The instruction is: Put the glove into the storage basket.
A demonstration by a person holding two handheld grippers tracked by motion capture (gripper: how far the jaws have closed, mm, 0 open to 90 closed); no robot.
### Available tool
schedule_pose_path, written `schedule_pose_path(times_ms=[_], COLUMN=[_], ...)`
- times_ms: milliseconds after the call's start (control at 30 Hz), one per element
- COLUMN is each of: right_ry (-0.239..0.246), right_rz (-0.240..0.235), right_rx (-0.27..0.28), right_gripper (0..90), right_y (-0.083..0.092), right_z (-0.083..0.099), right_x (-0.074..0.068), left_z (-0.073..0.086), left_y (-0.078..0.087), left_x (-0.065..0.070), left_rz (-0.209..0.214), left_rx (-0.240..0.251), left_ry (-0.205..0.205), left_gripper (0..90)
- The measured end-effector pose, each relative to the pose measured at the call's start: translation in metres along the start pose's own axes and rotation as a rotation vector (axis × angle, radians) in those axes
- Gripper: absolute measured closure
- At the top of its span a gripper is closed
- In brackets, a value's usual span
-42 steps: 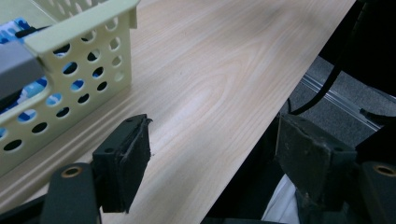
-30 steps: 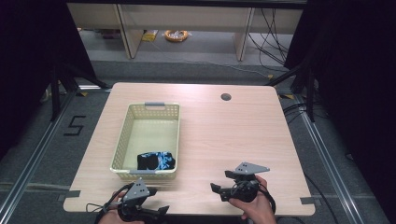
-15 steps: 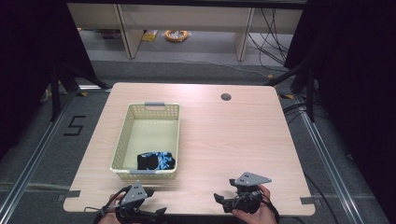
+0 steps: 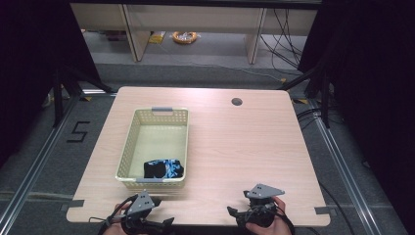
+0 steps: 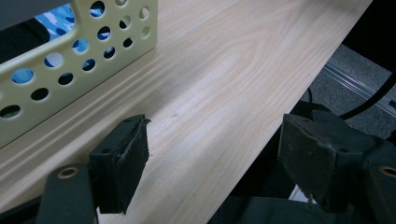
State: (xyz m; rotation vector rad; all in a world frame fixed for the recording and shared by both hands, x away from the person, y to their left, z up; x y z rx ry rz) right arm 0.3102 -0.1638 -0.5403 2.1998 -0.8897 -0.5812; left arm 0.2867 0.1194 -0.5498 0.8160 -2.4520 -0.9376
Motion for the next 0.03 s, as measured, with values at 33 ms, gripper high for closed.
schedule_pose_path(times_ms=[33], right_ry=[-0.008], right_rz=[-0.016], right_rx=[-0.002], right_gripper=[19.2], right_y=[0.0003], right_z=[0.0000], right_x=[0.0004], left_z=[0.0004], left_y=[0.0006], left_x=[-0.0002], left_rz=[0.002], left_rx=[-0.010], left_ry=[0.001], left_gripper=[23.8])
Point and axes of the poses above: each handheld gripper's, and its own axes: y roughly backward along the jaws, z roughly out of its underside, x roughly to its right, the point moved 7 cm from there along -y, roughly forward along the jaws, and after that the axes turned 5 degrees about -x, right-handed, at the moved point
